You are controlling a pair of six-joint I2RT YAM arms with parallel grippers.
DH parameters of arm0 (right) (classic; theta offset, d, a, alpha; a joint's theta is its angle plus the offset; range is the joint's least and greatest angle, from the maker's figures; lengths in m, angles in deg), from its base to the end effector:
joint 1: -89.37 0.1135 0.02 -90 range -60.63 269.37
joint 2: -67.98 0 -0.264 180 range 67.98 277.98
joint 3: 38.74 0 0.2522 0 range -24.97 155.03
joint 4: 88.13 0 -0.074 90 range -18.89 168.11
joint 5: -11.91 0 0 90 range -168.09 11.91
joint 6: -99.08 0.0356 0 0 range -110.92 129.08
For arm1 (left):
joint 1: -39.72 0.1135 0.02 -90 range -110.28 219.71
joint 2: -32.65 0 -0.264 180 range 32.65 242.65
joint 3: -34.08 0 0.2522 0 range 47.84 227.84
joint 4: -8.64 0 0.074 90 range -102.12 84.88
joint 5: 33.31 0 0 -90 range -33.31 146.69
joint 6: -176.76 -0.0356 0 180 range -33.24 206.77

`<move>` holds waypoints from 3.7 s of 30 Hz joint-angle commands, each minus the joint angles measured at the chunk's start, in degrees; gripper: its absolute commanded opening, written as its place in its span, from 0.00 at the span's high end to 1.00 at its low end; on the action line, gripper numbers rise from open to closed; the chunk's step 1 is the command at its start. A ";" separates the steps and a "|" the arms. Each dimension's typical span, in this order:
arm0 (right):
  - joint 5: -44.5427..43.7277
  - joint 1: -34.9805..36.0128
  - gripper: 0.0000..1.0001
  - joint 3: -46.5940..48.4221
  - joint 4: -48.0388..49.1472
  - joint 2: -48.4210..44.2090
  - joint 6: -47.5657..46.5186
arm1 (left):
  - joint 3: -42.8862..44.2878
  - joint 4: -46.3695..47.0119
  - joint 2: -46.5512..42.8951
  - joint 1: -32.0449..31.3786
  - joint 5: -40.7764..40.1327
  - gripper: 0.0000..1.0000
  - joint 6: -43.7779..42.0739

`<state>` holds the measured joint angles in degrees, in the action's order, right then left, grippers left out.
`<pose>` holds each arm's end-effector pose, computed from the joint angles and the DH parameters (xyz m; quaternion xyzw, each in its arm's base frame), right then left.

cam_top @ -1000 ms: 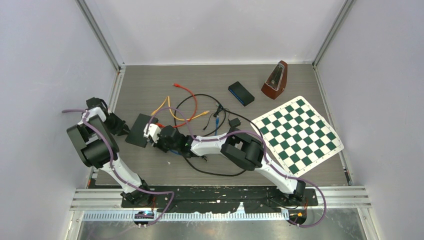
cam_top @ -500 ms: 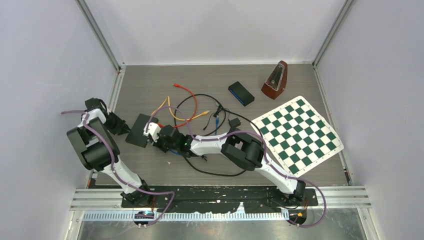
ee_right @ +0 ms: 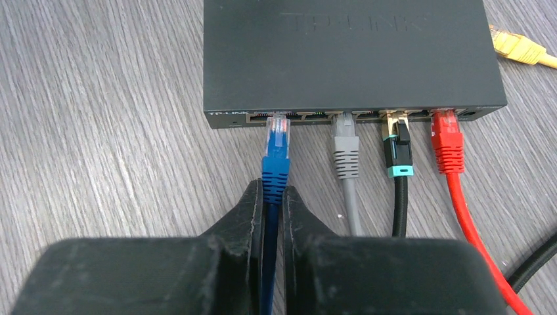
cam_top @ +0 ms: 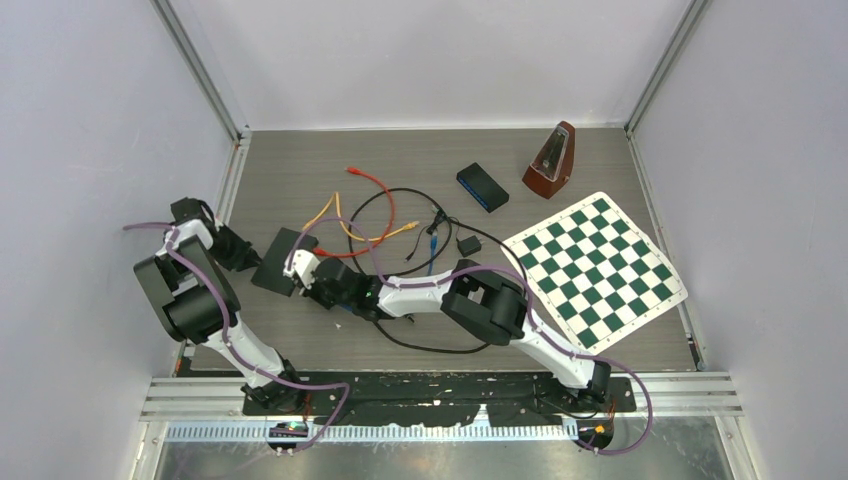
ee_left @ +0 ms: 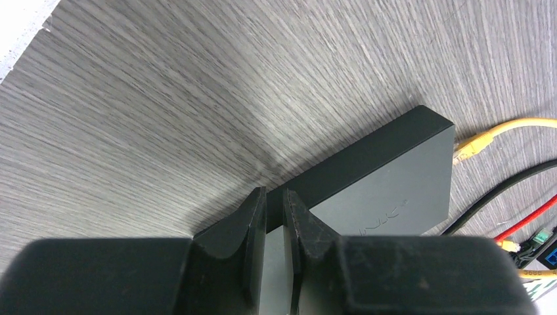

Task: Insert the plug into the switch port
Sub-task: Insert the connector into the switch port.

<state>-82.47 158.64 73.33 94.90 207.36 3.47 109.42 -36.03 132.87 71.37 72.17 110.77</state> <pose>0.1952 0.5081 0.1246 -0.4938 0.6791 0.2587 0.4776 0.2889 0.1669 0.1657 -0.4341 0.8735 -0.1205 0.1843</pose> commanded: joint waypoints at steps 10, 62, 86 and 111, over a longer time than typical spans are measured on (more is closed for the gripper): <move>0.73 1.29 0.95 -0.66 -1.49 -4.12 -0.11 | -1.67 -4.42 -2.31 -0.46 5.12 0.82 0.41; -3.04 1.30 0.95 -8.08 8.16 -5.42 -0.84 | -1.15 -7.83 -7.15 -1.16 -2.25 0.87 -2.92; -6.50 1.30 0.95 -4.62 5.80 -4.67 0.75 | 0.15 -11.60 -1.77 -3.25 2.32 1.00 -3.42; -19.85 0.53 0.95 6.95 3.35 1.90 6.81 | -10.81 -8.86 -1.89 -4.88 15.75 1.00 -2.73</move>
<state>-94.49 161.29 75.14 92.72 207.90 6.16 103.15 -26.02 132.13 68.45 80.09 108.59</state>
